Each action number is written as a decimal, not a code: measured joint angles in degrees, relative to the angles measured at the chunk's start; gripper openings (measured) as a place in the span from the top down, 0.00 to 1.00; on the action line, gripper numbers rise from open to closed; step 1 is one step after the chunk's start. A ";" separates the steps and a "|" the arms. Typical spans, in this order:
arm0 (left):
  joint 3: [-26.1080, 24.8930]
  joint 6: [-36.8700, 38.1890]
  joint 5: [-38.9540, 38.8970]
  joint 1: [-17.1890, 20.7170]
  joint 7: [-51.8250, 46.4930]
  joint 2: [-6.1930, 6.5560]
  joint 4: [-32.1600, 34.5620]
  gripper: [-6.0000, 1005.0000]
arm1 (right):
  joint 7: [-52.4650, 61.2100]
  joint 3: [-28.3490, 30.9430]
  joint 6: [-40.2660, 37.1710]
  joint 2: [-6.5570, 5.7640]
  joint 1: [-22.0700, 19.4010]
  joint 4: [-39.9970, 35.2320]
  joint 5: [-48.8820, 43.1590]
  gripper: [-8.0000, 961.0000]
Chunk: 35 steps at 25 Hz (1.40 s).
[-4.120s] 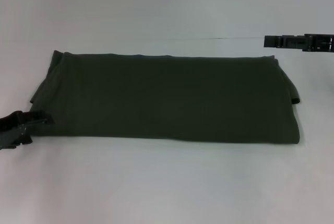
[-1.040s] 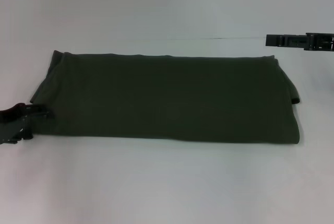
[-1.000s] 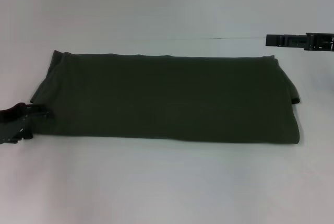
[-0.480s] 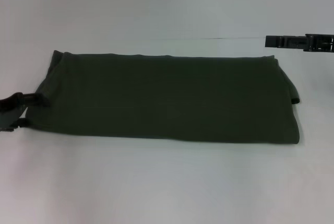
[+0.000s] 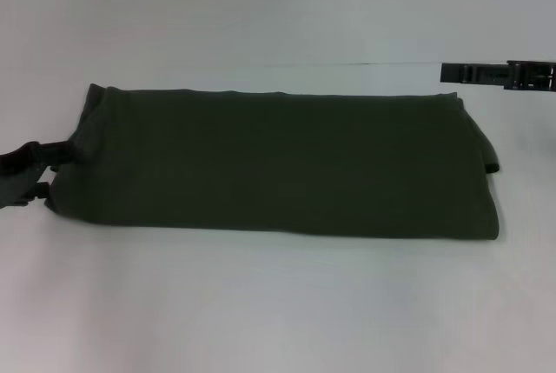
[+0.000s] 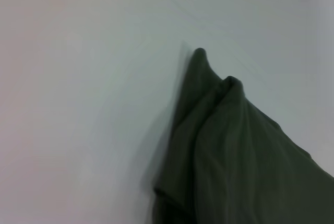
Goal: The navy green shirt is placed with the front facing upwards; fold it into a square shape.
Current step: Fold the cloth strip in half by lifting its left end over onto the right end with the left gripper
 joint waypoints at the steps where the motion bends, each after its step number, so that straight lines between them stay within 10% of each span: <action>1: -0.03 0.06 0.01 0.42 0.00 -0.08 0.54 0.13 | 0.00 0.00 0.02 0.00 -0.02 0.01 0.00 0.06; 35: 3.72 4.52 1.43 2.71 -0.02 -0.91 1.78 0.13 | 0.91 -0.09 0.51 -0.28 0.45 -0.06 -0.10 0.06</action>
